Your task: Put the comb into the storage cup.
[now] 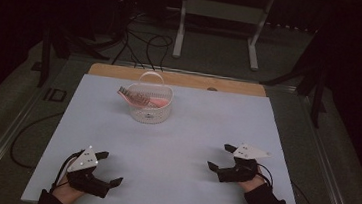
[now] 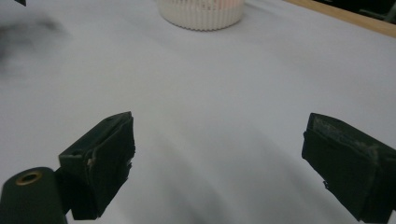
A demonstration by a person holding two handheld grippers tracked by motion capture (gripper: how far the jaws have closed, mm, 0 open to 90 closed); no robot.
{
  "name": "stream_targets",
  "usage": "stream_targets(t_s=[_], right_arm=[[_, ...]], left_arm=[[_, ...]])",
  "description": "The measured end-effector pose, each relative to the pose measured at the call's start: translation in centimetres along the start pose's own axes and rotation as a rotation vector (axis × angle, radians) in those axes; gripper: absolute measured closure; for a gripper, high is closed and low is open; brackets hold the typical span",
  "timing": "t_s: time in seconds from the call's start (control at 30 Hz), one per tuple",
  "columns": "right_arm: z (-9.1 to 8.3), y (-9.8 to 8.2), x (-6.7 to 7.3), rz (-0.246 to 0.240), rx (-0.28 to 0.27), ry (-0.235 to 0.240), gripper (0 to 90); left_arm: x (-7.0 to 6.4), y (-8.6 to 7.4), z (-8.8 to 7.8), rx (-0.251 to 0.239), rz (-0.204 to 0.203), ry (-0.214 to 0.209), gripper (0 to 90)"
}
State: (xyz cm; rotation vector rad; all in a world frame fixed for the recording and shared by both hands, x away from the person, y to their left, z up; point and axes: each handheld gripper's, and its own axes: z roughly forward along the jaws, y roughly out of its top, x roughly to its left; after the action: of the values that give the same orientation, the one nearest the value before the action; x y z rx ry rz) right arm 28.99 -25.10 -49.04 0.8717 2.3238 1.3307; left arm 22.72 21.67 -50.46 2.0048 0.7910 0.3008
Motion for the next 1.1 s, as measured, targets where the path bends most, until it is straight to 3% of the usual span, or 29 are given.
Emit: stream_targets(t_s=[0.4,0.63,1.1], right_arm=[[-2.0,-2.0,-0.7,0.056,0.007,-0.035,9.1],[-2.9,-3.2,-0.4,0.054,0.019,-0.057,9.1],[-1.8,-2.9,-0.1,0.036,0.015,-0.058,9.2]], left_arm=[[0.0,0.0,0.0,-0.002,0.003,0.000,0.1],[0.0,0.0,0.0,-0.005,0.000,-0.004,0.1],[0.0,-0.1,0.0,-0.003,0.001,-0.007,0.1]])
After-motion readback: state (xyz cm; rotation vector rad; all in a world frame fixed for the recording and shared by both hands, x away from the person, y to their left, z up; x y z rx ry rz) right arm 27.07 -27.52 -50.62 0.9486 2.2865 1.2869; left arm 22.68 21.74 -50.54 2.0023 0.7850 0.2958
